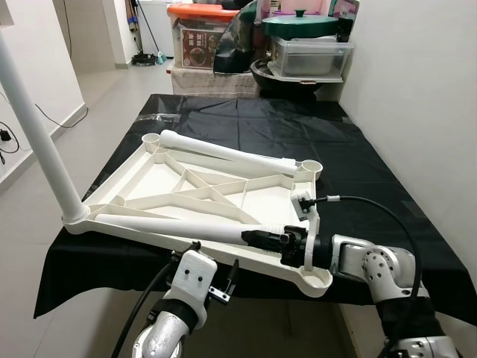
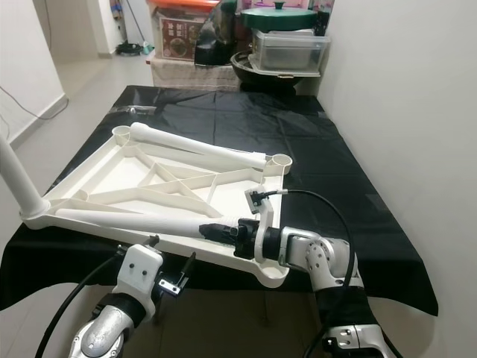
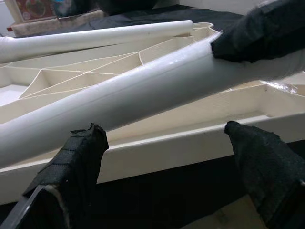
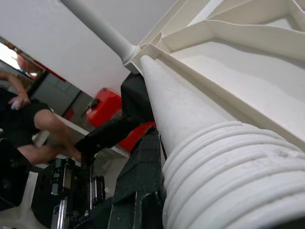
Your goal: Building children table
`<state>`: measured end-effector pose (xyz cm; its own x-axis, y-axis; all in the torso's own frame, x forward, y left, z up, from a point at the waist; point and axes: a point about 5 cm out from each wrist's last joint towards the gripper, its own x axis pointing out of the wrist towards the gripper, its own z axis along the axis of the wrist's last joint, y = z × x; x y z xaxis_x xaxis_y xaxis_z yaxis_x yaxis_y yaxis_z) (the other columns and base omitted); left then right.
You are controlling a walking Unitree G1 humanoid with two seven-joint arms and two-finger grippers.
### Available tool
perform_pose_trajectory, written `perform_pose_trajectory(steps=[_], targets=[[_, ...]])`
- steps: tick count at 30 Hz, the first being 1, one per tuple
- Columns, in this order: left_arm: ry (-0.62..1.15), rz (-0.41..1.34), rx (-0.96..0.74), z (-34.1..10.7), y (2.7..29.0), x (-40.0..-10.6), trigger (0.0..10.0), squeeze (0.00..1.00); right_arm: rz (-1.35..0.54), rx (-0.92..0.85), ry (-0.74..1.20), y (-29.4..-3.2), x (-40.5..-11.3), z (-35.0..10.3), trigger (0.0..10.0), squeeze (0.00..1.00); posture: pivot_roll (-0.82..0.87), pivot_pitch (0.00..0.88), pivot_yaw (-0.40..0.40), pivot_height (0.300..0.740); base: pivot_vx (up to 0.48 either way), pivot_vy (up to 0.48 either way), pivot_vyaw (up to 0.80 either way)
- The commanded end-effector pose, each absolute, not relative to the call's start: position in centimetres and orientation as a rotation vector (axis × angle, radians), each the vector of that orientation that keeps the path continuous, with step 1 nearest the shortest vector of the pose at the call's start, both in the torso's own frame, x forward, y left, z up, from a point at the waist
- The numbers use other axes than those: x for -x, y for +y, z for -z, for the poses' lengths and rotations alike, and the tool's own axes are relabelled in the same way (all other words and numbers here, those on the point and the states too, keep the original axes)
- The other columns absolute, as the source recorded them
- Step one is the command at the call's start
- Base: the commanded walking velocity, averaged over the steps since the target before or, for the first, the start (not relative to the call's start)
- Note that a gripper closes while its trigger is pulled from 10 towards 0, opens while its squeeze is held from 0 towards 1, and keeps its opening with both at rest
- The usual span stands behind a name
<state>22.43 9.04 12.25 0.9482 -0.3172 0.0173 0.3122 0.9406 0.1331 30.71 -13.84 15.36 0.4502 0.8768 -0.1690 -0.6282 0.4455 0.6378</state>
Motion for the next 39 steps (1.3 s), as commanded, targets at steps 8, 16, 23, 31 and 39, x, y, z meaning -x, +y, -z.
perform_pose_trajectory(steps=[8, 16, 23, 31, 39], targets=[[-0.023, 0.308, -0.091, -12.2, 9.4, -22.7, 10.0, 0.00, -1.051, -0.677, 0.361, -17.4, -30.8, -17.4, 0.0, 0.00, 0.04, 0.038, -0.086, 0.740, 0.000, 0.000, 0.00], [-0.004, 0.236, 0.056, -12.4, 10.5, -23.1, 10.0, 1.00, -1.075, -0.759, 0.337, -19.3, -29.8, -16.9, 0.0, 0.00, 0.04, 0.039, -0.084, 0.740, 0.000, 0.000, 0.00], [-0.069, 0.276, 0.732, -15.8, 11.5, -23.7, 10.0, 1.00, -1.074, -0.865, 0.388, -19.8, -28.2, -14.5, 0.0, 0.00, 0.05, 0.037, -0.082, 0.740, 0.000, 0.000, 0.00], [-0.118, 0.372, 0.941, -17.1, 12.0, -23.6, 10.0, 0.00, -1.128, -0.937, 0.358, -19.5, -27.6, -14.9, 0.0, 0.00, 0.05, 0.036, -0.076, 0.740, 0.000, 0.000, 0.00], [-0.081, 0.433, 1.020, -17.3, 12.2, -23.5, 10.0, 0.00, -1.189, -0.965, 0.333, -19.4, -26.9, -15.3, 0.0, 0.00, 0.06, 0.033, -0.072, 0.740, 0.000, 0.000, 0.00]])
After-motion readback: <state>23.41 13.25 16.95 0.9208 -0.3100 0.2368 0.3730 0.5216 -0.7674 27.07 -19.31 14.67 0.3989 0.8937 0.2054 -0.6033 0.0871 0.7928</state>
